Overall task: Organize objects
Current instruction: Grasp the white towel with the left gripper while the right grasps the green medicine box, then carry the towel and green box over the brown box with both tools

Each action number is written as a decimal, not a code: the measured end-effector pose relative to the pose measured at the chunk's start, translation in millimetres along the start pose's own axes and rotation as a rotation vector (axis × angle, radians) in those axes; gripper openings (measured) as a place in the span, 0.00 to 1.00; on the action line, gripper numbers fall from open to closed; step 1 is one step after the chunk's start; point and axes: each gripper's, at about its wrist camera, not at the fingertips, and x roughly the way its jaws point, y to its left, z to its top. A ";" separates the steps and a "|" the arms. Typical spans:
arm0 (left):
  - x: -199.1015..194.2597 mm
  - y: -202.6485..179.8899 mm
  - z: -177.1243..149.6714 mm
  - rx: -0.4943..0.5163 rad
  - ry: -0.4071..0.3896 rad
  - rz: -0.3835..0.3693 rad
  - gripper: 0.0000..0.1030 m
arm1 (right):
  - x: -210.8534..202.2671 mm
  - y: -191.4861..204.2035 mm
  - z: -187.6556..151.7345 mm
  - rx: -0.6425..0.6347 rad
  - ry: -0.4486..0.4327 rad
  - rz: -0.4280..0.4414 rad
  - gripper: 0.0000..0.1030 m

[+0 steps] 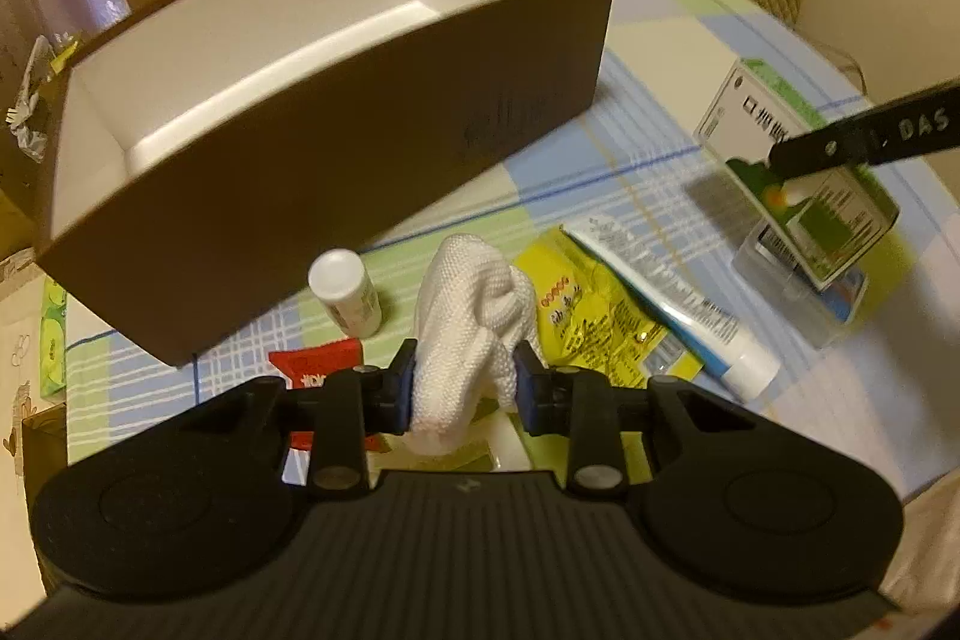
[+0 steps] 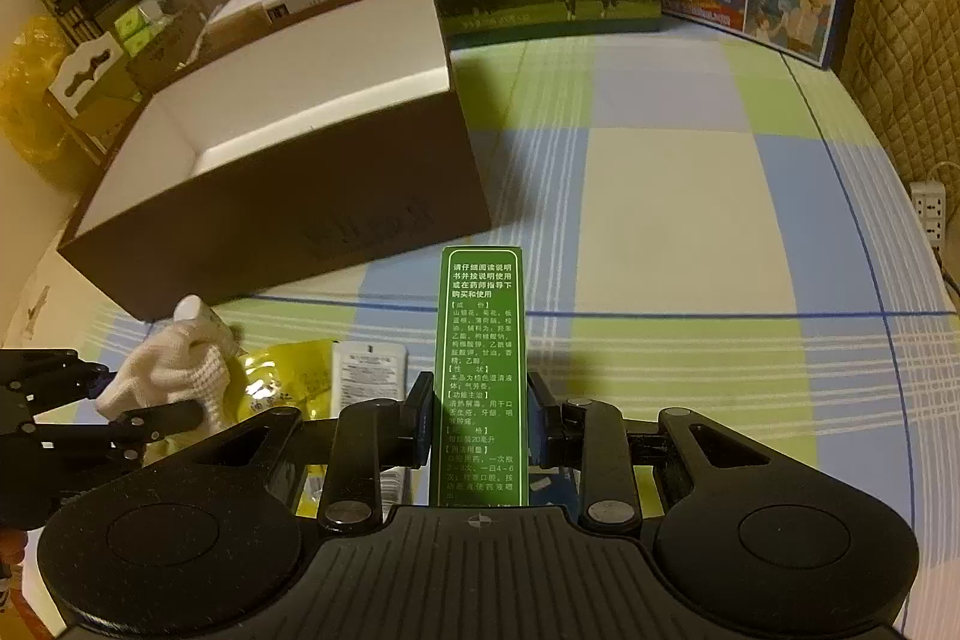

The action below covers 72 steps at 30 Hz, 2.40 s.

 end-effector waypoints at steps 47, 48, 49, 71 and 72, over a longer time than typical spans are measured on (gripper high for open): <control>-47.9 123.1 121.6 -0.391 -0.199 0.281 0.26 | 15.4 84.0 170.7 -0.204 -0.234 0.210 0.26; -43.7 124.2 122.2 -0.394 -0.191 0.281 0.26 | 19.9 82.7 171.8 -0.204 -0.227 0.208 0.26; -40.1 125.2 122.2 -0.396 -0.185 0.285 0.26 | 25.0 82.3 173.3 -0.203 -0.218 0.200 0.26; 30.5 136.4 116.7 -0.426 -0.015 0.277 0.31 | 99.7 70.1 171.4 -0.189 -0.072 0.091 0.26; 32.1 136.2 117.3 -0.423 -0.010 0.274 0.35 | 100.1 69.9 171.4 -0.188 -0.070 0.091 0.26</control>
